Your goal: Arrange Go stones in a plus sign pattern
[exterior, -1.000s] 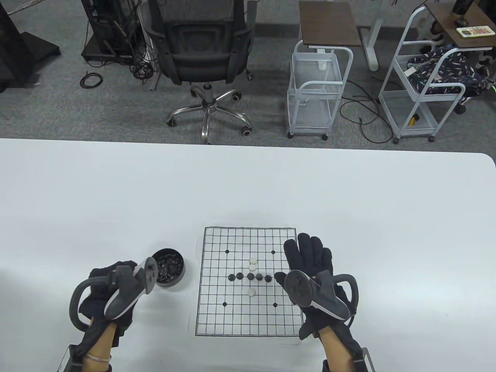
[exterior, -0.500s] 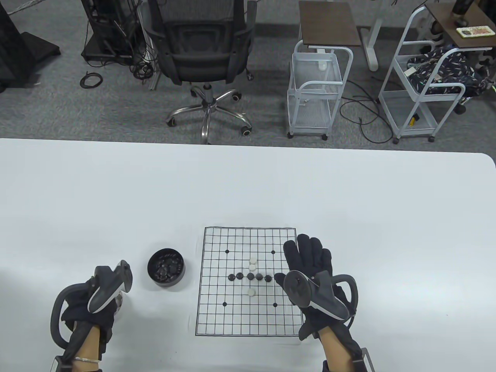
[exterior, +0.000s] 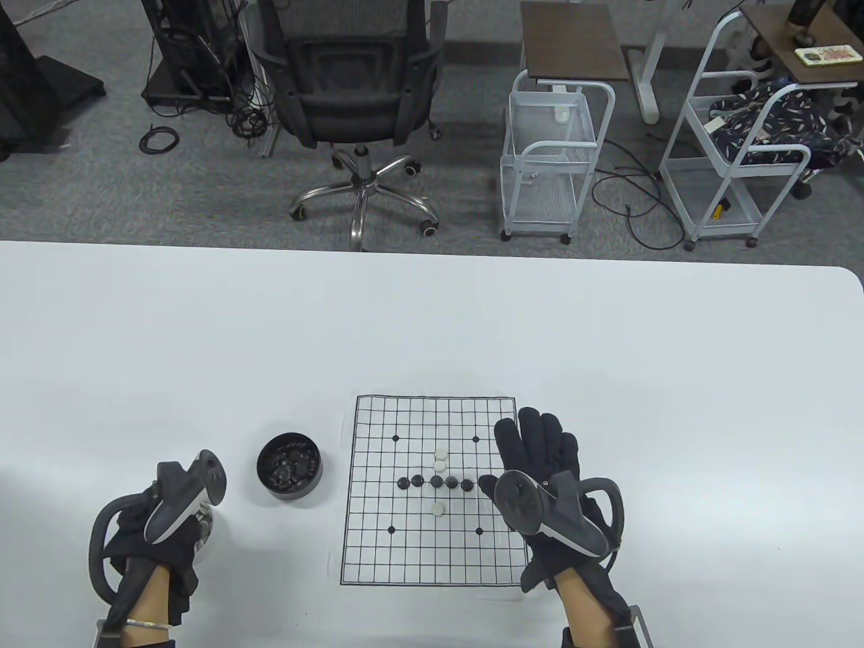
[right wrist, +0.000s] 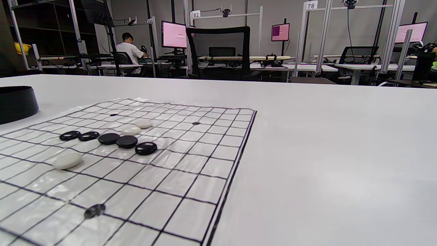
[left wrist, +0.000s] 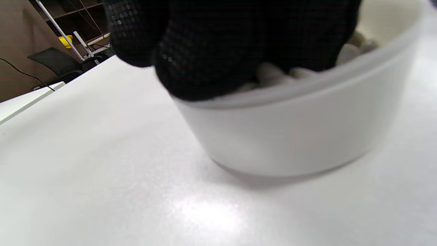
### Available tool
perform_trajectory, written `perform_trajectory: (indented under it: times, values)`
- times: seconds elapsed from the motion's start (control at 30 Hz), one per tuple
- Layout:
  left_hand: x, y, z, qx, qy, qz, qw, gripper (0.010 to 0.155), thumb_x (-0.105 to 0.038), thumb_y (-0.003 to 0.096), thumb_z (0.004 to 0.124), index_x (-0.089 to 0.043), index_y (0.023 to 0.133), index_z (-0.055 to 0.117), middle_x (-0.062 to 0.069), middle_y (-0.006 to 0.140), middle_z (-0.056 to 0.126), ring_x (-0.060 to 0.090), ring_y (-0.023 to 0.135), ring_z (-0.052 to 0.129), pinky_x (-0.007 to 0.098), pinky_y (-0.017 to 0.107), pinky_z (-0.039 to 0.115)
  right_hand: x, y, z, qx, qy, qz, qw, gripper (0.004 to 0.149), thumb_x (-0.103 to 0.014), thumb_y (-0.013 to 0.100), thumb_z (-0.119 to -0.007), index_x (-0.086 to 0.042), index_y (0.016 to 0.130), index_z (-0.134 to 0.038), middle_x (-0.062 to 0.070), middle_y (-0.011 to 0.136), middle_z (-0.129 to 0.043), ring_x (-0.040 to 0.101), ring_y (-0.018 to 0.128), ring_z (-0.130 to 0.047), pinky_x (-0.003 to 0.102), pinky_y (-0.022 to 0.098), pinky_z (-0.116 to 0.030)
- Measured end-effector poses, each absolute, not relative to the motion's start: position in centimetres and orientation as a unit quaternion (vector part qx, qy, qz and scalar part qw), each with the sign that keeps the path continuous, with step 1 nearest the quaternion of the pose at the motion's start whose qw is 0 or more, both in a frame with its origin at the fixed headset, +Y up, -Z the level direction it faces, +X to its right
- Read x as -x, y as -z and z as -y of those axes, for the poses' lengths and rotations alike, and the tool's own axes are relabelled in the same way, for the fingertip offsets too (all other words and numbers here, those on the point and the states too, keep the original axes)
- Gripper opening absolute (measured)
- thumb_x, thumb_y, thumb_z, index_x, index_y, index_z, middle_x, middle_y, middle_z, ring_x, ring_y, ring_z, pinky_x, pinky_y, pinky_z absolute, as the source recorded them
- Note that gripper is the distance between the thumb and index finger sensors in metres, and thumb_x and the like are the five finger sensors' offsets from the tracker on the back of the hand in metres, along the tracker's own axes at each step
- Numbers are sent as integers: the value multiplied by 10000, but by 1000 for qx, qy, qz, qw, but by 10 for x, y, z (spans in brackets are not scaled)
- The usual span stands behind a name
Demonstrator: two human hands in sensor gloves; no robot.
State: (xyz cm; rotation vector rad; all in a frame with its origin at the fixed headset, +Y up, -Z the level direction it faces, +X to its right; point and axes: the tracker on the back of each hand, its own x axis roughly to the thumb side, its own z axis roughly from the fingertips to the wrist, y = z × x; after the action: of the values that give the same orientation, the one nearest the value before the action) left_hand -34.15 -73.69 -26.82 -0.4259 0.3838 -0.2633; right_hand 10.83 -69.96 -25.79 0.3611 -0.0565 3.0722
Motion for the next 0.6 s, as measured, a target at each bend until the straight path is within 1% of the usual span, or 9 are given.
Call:
perform_trajectory:
  times: [0.1, 0.23, 0.27, 0.33, 0.4, 0.47, 0.6]
  values:
    - [343, 268, 736, 209, 123, -190, 951, 398, -443, 413, 805, -254, 742, 925, -61, 542, 1067, -27, 289, 1010, 300, 511, 869, -109, 258, 700, -116, -993, 18, 24, 768, -531, 570, -532, -113, 1144, -240, 266, 1162, -210, 553, 1066, -286, 612, 745, -316]
    - [343, 267, 736, 210, 134, -193, 949, 395, -447, 426, 785, -285, 764, 911, -73, 579, 1060, -23, 320, 1013, 313, 529, 864, -109, 258, 699, -116, -993, 18, 24, 768, -531, 569, -533, -115, 1144, -240, 265, 1162, -209, 552, 1067, -287, 613, 745, -316]
    - [342, 267, 736, 211, 138, -190, 949, 417, -460, 417, 791, -286, 777, 909, -70, 604, 1060, -15, 334, 1017, 319, 538, 862, -108, 258, 699, -116, -993, 18, 24, 768, -532, 570, -532, -114, 1144, -239, 267, 1162, -210, 551, 1067, -288, 612, 745, -317]
    - [341, 268, 736, 213, 138, -186, 949, 524, -507, 380, 808, -250, 829, 890, -55, 639, 1057, -3, 354, 1023, 329, 549, 862, -108, 258, 699, -116, -993, 18, 24, 768, -531, 570, -532, -113, 1144, -239, 265, 1163, -209, 552, 1067, -287, 613, 745, -316]
    - [341, 268, 736, 215, 137, -186, 949, 568, -511, 374, 813, -232, 866, 871, -47, 665, 1052, -2, 363, 1026, 333, 552, 864, -108, 258, 699, -116, -993, 17, 22, 768, -532, 569, -533, -114, 1144, -241, 265, 1163, -209, 551, 1068, -287, 612, 745, -316]
    - [340, 268, 738, 218, 138, -185, 948, 564, -503, 379, 814, -225, 867, 861, -40, 665, 1042, 2, 360, 1023, 331, 554, 863, -108, 258, 699, -116, -993, 17, 21, 769, -532, 569, -532, -114, 1144, -239, 265, 1162, -211, 550, 1068, -287, 613, 745, -316]
    - [333, 272, 743, 216, 182, -184, 941, 521, -490, 385, 810, -242, 841, 862, -39, 635, 1038, -13, 343, 1015, 312, 548, 864, -108, 258, 700, -116, -993, 16, 20, 769, -532, 569, -532, -113, 1144, -240, 266, 1162, -211, 550, 1068, -288, 612, 745, -317]
